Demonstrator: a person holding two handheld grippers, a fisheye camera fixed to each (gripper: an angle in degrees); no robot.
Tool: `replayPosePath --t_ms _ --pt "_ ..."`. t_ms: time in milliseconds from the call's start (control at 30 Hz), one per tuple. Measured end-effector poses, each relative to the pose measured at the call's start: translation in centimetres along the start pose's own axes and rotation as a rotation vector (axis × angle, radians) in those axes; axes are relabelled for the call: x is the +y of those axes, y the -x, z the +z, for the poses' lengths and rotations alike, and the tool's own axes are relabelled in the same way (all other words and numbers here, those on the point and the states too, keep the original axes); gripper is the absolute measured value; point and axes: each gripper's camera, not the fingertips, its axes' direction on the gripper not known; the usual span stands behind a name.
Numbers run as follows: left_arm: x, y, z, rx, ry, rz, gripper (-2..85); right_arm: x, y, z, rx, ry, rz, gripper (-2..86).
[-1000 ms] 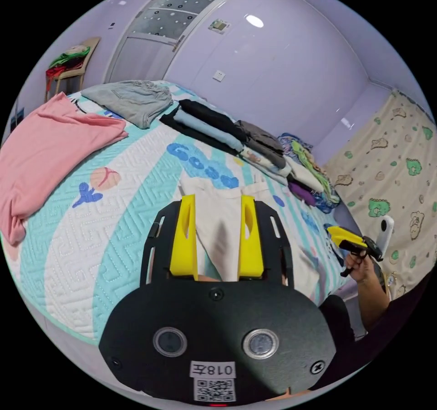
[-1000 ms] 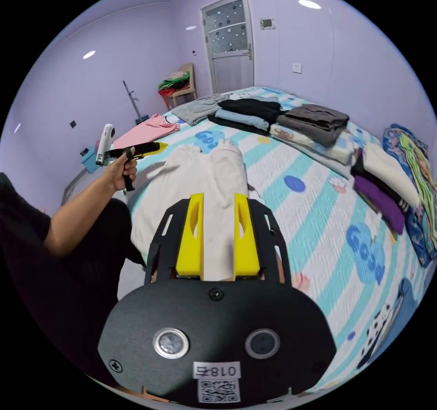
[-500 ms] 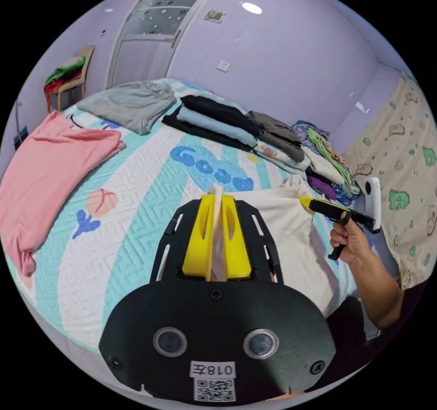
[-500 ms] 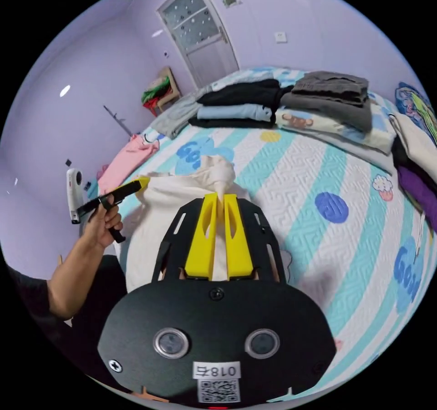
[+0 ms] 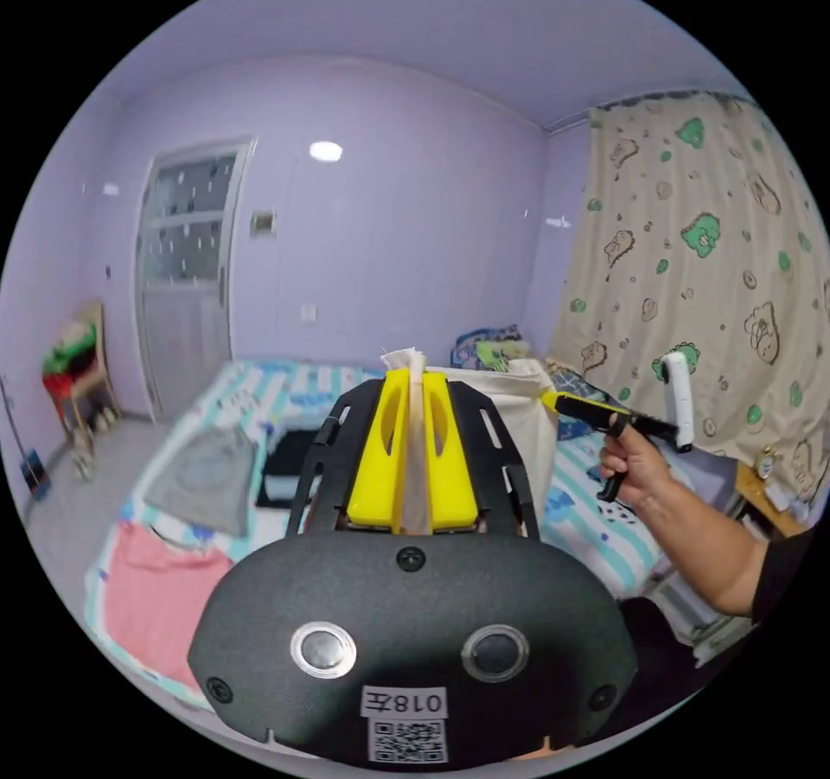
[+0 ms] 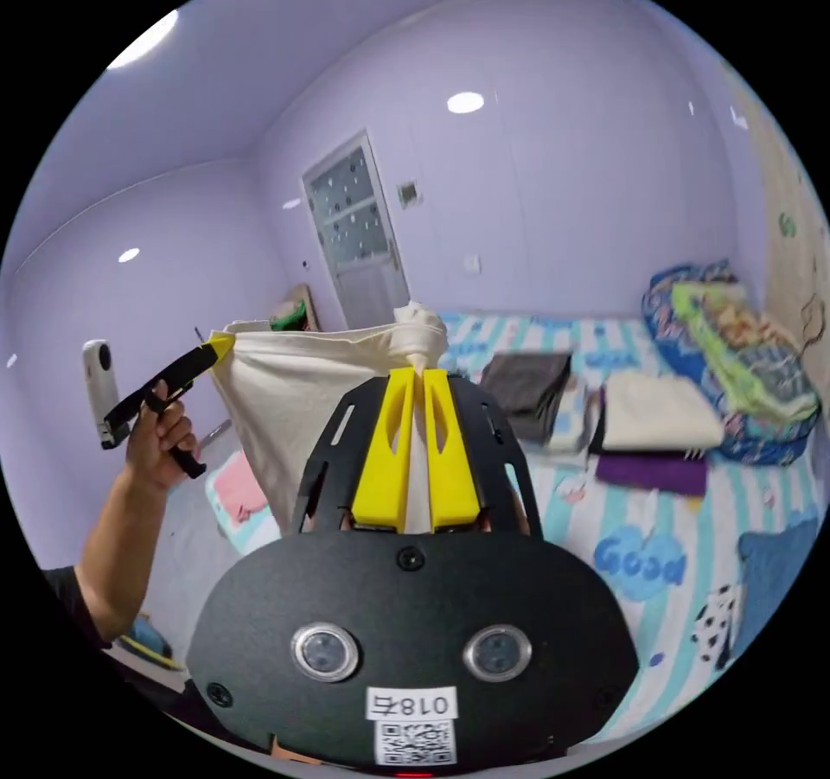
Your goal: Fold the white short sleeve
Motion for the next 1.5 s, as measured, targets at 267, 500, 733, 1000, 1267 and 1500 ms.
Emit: replayPosePath --t_ms 267,500,733,1000,1267,1500 --pt "-6.9 -10.5 -18.8 0.031 -0.409 0.118 1.8 -0.3 8.5 -19.7 0.09 -0.373 -0.303 0.7" --pt "10.2 -13.0 -18.6 0.17 -0.135 0.027 1.6 22.4 8.8 -19.9 0.137 -0.06 -0.223 0.9" --pt "27.2 -13.6 -4.7 0.193 0.562 -0.272 1.5 40.0 2.0 -6.8 0.065 0.693 0.153 1.8" --pt "27.1 -13.0 -2.3 0.201 0.729 -0.382 9.4 42.2 -2.5 -5.6 -0.169 0.924 0.316 8.6" --pt "23.7 -15.5 -1.3 0.155 0.666 -0.308 9.9 39.9 -1.0 -6.2 -0.129 0.761 0.144 9.7" --pt "26.5 -25.5 8.4 0.124 0.949 -0.048 10.5 40.3 3.4 0.9 -0.035 0.894 -0.082 10.1"
